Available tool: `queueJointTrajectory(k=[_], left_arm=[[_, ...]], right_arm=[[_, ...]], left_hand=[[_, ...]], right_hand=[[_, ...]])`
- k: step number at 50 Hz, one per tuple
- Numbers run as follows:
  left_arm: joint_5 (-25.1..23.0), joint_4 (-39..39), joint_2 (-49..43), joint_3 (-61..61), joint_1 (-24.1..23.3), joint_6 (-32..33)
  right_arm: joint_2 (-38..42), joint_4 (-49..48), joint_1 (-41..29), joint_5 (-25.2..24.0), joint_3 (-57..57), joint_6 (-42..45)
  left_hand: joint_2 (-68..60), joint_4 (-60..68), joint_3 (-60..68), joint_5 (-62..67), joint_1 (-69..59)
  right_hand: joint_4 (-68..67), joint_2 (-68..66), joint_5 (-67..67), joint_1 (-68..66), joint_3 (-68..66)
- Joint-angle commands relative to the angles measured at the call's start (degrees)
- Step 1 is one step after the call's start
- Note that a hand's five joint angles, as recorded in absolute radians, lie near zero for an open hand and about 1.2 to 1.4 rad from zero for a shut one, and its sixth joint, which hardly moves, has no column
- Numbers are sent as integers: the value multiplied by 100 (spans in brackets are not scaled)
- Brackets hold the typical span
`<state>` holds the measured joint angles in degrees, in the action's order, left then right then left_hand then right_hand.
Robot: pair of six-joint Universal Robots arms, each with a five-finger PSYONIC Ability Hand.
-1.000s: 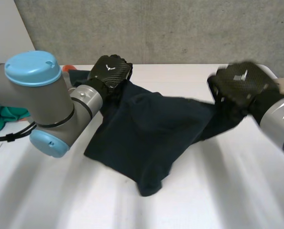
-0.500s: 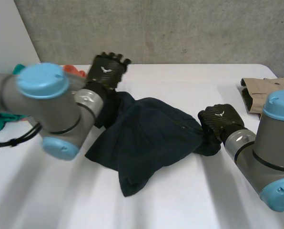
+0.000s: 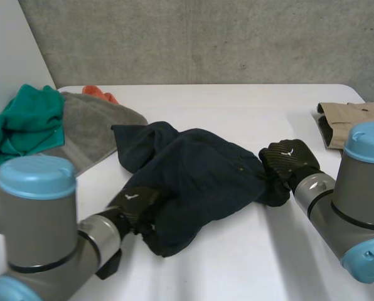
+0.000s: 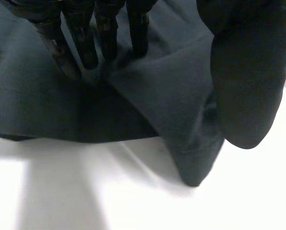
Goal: Fold the laundry.
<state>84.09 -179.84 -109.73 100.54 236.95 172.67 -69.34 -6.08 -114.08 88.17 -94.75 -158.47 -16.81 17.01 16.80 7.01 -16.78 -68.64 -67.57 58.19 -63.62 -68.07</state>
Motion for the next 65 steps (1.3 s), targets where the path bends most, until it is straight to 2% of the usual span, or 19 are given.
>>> queueJointTrajectory(k=[1,4,5,8,14,21,25,32,36,43,47,51,52,54,55,56,57,58,65], left_arm=[[-15,-236,-583,-499,-359,-14],[72,-245,-734,-597,-395,-14],[160,-262,-742,-658,-430,-5],[450,-350,-716,-711,-482,73],[1189,-324,416,-1089,-439,538],[1172,-359,2006,-1825,-263,2136],[1215,-333,2377,-2554,-298,2709],[1145,-332,2448,-3435,-202,2860],[900,-359,2194,-3804,79,2860],[214,-446,727,-4419,466,2878],[11,-1192,-397,-5025,519,2921],[-94,-1931,-1470,-5518,537,2974],[-85,-2115,-1881,-5745,537,2992],[-85,-2301,-2244,-5948,528,2992],[-77,-2371,-2402,-6054,528,2992],[-33,-2511,-2656,-6246,519,2992],[-7,-2573,-2754,-6335,519,2983],[46,-2635,-2825,-6423,519,2983],[986,-2785,-2703,-6135,528,2983]], right_arm=[[-27,-52,-26,16,-105,0],[-53,-52,-26,25,-140,0],[-106,-43,-26,25,-149,9],[-299,-8,-26,16,-158,26],[-1274,220,-18,-1,-70,737],[-2398,615,-88,34,885,1169],[-2655,1125,-97,43,1791,1117],[-2585,1583,-79,43,3022,835],[-2121,1609,-88,78,3374,826],[-1057,1539,-79,201,3709,817],[-135,1233,-88,446,4025,809],[780,320,-123,806,4192,826],[1112,-170,-149,990,4228,844],[1439,-673,-158,1158,4263,896],[1606,-937,-167,1237,4280,914],[1903,-1392,-176,1421,4376,958],[2037,-1570,-184,1492,4447,1010],[2160,-1711,-193,1562,4543,1089],[2118,-1476,-342,1669,4571,1705]], left_hand=[[-885,864,886,864,-888],[-2479,2459,2480,2458,-2482],[-4001,3981,4003,3981,-4005],[-6312,6292,6313,6292,-6315],[-6319,6299,6320,6299,-6322],[-6319,6299,6320,6299,-6322],[-6319,6299,6320,6299,-6322],[-6319,6299,6320,6299,-6322],[-6319,6299,6320,6299,-6322],[-6319,6299,6320,6299,-6322],[-6319,6299,6320,6299,-6322],[-6319,6299,6320,6299,-6322],[-5922,5901,5923,5901,-5925],[-3760,3740,3762,3740,-3763],[-2182,2162,2184,2162,-2186],[681,-701,-680,-701,678],[681,-701,-680,-701,678],[444,-464,-442,-464,441],[681,-701,-680,-701,678]], right_hand=[[-1136,-1243,1181,-1638,-1193],[-1136,-1243,1181,-1638,-1193],[-1136,-1243,1181,-1638,-1193],[-1136,-1243,1181,-1638,-1193],[-1136,-1243,1181,-1638,-1193],[-1136,-1243,1181,-1638,-1193],[-1136,-1243,1181,-1638,-1193],[-1136,-1243,1181,-1638,-1193],[-1136,-1243,1181,-1638,-1193],[-1136,-1243,1181,-1638,-1193],[-1136,-1243,1181,-1638,-1193],[-1136,-1243,1181,-1638,-1193],[-1136,-1243,1181,-1638,-1193],[-542,-650,587,-1044,-599],[546,439,-501,44,489],[3871,3764,-3826,3369,3814],[5486,5379,-5441,4984,5429],[5864,5757,-5819,5362,5807],[5864,5757,-5819,5362,5807]])
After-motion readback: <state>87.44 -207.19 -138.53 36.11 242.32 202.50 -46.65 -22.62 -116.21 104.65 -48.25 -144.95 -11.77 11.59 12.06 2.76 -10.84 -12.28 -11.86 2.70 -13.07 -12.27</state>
